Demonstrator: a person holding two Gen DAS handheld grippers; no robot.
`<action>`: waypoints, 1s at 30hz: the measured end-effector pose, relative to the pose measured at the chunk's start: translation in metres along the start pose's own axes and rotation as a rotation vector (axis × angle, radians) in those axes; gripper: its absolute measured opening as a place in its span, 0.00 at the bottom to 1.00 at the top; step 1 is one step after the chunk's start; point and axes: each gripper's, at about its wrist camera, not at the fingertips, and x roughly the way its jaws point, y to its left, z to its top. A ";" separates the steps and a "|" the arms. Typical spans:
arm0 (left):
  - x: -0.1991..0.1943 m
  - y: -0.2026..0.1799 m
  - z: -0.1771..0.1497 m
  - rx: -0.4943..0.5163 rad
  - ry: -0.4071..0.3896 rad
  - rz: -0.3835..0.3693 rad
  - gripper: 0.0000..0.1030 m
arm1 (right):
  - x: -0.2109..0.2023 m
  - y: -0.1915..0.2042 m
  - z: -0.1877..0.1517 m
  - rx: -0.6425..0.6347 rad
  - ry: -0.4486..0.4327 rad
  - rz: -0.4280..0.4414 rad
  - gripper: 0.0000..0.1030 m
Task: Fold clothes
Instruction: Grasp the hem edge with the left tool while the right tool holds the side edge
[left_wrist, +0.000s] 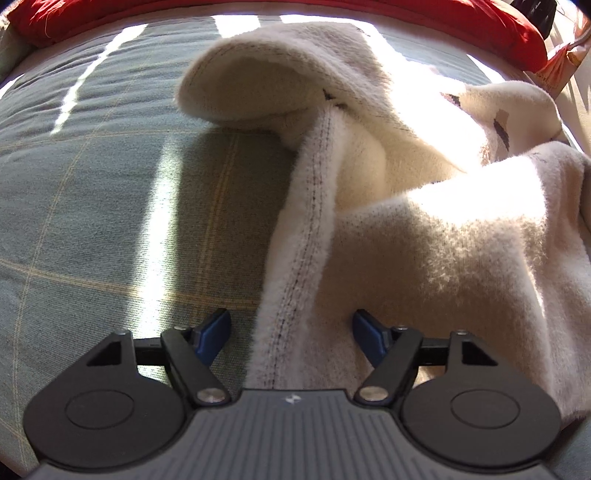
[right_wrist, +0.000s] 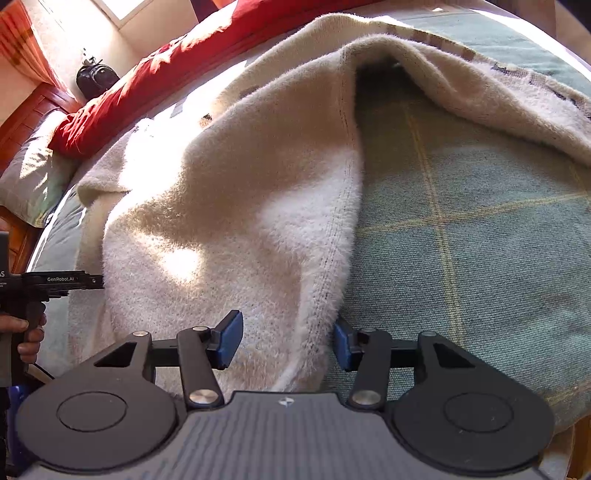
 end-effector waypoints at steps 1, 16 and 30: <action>-0.001 0.000 0.001 -0.012 0.005 -0.017 0.46 | -0.001 0.000 0.000 0.001 -0.002 0.001 0.53; -0.021 0.022 -0.003 -0.063 -0.002 -0.016 0.13 | -0.008 -0.008 -0.005 0.041 -0.014 0.040 0.57; -0.026 0.014 -0.045 -0.002 -0.013 -0.050 0.30 | 0.018 -0.041 -0.020 0.235 0.028 0.166 0.62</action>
